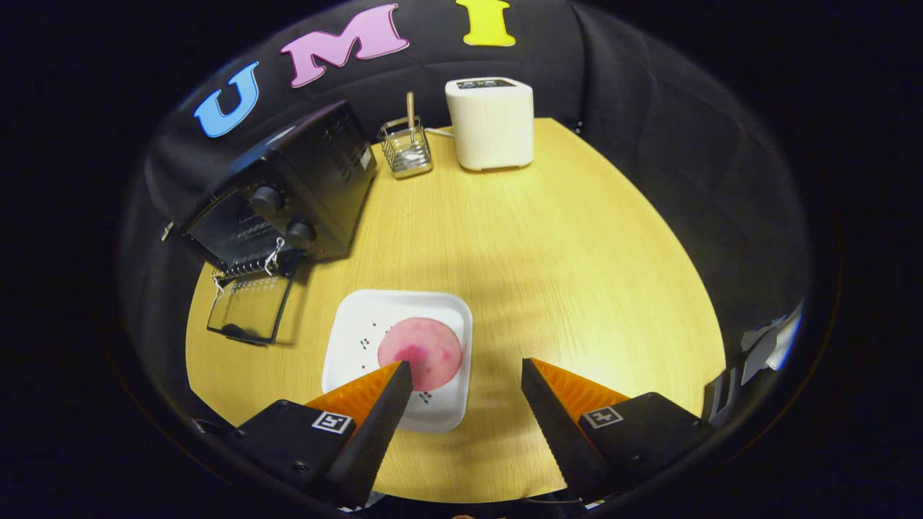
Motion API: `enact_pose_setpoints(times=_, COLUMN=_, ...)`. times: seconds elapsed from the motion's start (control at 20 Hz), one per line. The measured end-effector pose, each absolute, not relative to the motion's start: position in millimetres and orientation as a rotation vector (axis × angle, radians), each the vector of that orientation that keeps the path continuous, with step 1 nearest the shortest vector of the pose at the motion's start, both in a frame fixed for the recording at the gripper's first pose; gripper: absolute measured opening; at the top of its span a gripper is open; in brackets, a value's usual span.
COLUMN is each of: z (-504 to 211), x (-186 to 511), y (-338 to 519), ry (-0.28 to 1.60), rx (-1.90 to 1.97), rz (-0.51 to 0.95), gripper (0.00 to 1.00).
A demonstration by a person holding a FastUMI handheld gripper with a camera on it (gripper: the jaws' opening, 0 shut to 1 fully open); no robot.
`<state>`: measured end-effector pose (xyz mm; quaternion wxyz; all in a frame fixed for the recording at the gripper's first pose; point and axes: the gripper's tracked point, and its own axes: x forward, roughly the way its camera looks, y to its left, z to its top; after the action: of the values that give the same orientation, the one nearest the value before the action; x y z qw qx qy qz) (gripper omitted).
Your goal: Open the toaster oven, put the food inside, and close the toaster oven door.
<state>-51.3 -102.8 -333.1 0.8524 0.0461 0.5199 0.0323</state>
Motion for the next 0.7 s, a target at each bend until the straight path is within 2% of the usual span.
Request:
enact_pose_setpoints(times=0.2, z=-359, x=-57, y=-100, ry=1.185, rx=0.05, rz=0.134, gripper=0.97)
enact_pose_setpoints(times=0.4, z=-369, x=-59, y=-97, ry=1.22, rx=0.023, rz=0.181, gripper=0.83)
enact_pose_setpoints(times=0.45, z=-369, x=-61, y=-97, ry=1.219, rx=0.015, rz=0.191, gripper=0.74)
enact_pose_setpoints(times=0.55, z=-370, x=-62, y=-101, ry=1.236, rx=0.002, rz=0.187, gripper=0.69)
enact_pose_setpoints(times=0.6, z=-367, x=-62, y=-105, ry=1.239, rx=0.004, rz=0.183, gripper=0.63)
enact_pose_setpoints(times=0.65, z=-370, x=-60, y=-105, ry=1.246, rx=0.004, rz=0.178, gripper=0.42)
enact_pose_setpoints(times=0.7, z=-372, x=-60, y=-103, ry=1.257, rx=0.012, rz=0.18, gripper=0.38)
